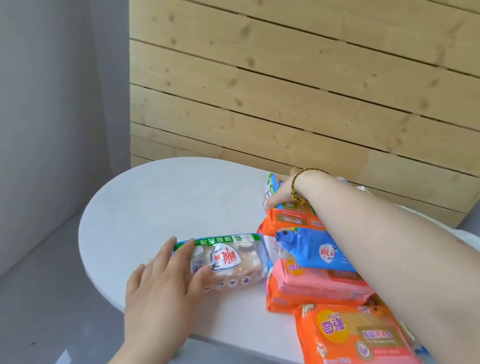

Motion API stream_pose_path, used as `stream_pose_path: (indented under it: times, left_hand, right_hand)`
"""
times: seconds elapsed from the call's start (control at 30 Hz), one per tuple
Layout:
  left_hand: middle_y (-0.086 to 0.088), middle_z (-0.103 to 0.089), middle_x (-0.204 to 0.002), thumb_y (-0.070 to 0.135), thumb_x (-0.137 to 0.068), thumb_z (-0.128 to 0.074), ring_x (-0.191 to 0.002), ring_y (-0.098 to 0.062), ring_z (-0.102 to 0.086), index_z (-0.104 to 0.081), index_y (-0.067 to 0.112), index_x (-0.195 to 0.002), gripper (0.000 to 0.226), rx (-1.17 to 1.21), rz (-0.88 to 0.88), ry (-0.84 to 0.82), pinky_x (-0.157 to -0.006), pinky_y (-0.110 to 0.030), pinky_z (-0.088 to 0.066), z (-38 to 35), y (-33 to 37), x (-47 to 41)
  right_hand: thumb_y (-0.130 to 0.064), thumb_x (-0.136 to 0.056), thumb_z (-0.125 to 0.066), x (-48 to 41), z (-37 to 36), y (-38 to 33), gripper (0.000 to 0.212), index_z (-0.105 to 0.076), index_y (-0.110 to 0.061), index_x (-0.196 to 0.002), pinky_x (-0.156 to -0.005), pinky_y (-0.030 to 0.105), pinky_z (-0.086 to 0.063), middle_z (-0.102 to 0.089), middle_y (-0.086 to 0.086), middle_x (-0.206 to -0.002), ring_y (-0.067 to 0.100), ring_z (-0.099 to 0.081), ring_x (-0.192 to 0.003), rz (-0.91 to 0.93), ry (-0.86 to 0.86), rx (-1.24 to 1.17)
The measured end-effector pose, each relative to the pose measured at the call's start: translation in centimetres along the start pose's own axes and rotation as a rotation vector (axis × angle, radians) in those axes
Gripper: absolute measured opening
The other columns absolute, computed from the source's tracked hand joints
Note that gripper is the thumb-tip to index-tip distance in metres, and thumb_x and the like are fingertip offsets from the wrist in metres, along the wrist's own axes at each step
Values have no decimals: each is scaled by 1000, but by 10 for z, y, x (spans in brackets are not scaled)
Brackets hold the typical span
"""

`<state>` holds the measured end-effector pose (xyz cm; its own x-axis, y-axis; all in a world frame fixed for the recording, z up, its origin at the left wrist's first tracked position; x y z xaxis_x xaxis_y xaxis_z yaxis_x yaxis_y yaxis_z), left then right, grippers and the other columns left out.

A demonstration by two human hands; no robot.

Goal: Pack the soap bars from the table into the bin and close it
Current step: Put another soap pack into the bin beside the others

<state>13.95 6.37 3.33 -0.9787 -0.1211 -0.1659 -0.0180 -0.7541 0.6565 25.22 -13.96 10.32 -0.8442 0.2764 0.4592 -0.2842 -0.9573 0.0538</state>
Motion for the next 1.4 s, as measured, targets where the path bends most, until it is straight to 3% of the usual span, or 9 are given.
stream_pose_path:
  times: [0.2, 0.33, 0.57, 0.73, 0.83, 1.03, 1.13, 1.27, 1.4]
  left_hand:
    - [8, -22, -152, 42, -90, -41, -133, -16, -31, -30, 31, -138, 50, 38, 5, -10, -112, -31, -13, -2, -4, 0]
    - [-2, -26, -151, 38, -87, -51, -136, -20, -27, -30, 20, -139, 59, 108, 32, 1, -110, -32, -19, 5, -2, 0]
    - [-3, -35, -147, 27, -87, -55, -134, -21, -33, -40, 16, -134, 50, 197, -30, 66, -108, -31, -23, 34, 12, 14]
    - [8, -60, -120, 31, -87, -54, -102, -16, -52, -56, 24, -116, 30, 214, -56, 147, -79, -29, -37, 64, 13, 51]
    - [11, -61, -103, 30, -88, -52, -92, -8, -49, -58, 26, -109, 22, 253, -20, 63, -74, -26, -35, 65, 1, 72]
    - [9, -59, -85, 19, -88, -55, -94, -16, -58, -55, 29, -91, 10, 297, 92, -68, -75, -26, -37, 50, -40, 115]
    - [5, -62, -93, 19, -89, -53, -93, -14, -57, -59, 24, -98, 12, 285, 97, -205, -77, -24, -38, 24, -50, 130]
    - [-1, -63, -111, 22, -92, -48, -92, -15, -53, -57, 18, -115, 25, 205, 91, -356, -76, -21, -36, -6, -54, 136]
    - [-4, -62, -119, 24, -93, -44, -104, -20, -58, -54, 18, -118, 28, 94, 128, -435, -81, -25, -42, -33, -61, 133]
  right_hand:
    - [-33, -82, -60, -10, 2, 14, 91, 2, -8, -144, -95, 36, -40, -28, 14, -147, 31, -40, -128, -53, 181, -314]
    - [-25, -81, -61, -7, 12, 23, 86, -3, -9, -142, -103, 37, -37, -29, 12, -146, 30, -41, -127, 17, 258, -562]
    - [-24, -77, -64, 47, 57, 30, 87, -7, -16, -143, -104, 36, -39, -28, 4, -148, 24, -38, -129, 190, 462, -695]
    - [-26, -77, -63, 115, 80, 23, 89, -6, -23, -144, -89, 32, -44, -27, 0, -148, 25, -45, -123, 351, 553, -756]
    - [-27, -76, -65, 161, 76, 12, 88, -10, -24, -144, -86, 26, -39, -26, -1, -150, 19, -41, -126, 462, 549, -714]
    - [-24, -72, -66, 231, 3, 2, 95, -4, -30, -144, -87, 18, -26, -26, -7, -148, 6, -34, -118, 578, 530, -591]
    - [-25, -72, -67, 245, -44, 3, 94, -5, -32, -143, -89, 17, -27, -26, -5, -145, 3, -34, -108, 587, 433, -588]
    - [-28, -71, -68, 248, -112, 12, 96, -3, -38, -142, -95, 23, -34, -27, -2, -144, 14, -38, -128, 535, 313, -566]
    - [-29, -71, -67, 235, -163, 24, 93, -6, -39, -141, -101, 28, -38, -26, -4, -141, 16, -38, -129, 488, 211, -555]
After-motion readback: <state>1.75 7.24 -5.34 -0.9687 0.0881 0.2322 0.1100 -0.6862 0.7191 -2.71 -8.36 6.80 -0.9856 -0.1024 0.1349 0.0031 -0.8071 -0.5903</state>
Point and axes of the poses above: each hand's wrist, its own x-axis away from the middle knuckle, its own z-axis out of the back of the hand, y = z × x, the point moved 7 cm from there along -x, towards the middle knuckle
